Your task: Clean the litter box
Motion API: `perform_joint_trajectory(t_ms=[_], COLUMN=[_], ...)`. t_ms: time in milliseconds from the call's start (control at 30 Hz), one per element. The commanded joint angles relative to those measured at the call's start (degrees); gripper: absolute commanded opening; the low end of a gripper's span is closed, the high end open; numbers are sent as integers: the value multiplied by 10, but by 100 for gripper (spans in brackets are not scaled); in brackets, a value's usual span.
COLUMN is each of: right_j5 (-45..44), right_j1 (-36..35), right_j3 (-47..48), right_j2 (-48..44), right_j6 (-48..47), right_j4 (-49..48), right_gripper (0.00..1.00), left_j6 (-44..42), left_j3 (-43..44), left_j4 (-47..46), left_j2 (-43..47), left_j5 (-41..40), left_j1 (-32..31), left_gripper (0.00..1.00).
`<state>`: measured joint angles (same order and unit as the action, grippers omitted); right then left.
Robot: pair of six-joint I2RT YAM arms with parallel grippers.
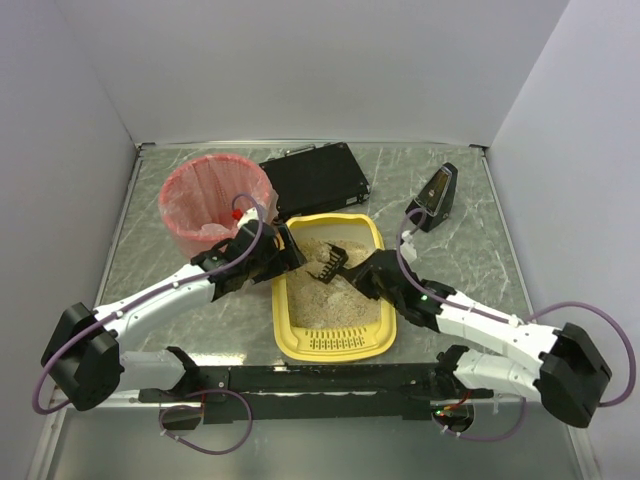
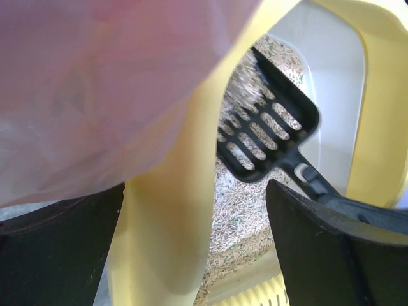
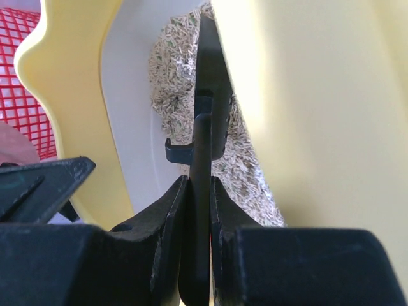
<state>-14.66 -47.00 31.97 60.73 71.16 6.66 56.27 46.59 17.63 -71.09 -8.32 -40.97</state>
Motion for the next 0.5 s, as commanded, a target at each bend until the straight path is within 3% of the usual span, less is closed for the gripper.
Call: perform_joint_trajectory(t_ms=[0, 467], right_j5=[-28, 13], right_j1=[-3, -4], right_j3=[-3, -96], right_j2=[-49, -220], right_j6=[-4, 3], right_j4=[-3, -43], right_gripper=[0, 0], left_j6=[18, 18], left_j3=[27, 35], left_j4=[43, 36], left_j2=[-5, 61], left_j5=[-30, -9], left_j1=[-2, -2], left_gripper=[99, 97])
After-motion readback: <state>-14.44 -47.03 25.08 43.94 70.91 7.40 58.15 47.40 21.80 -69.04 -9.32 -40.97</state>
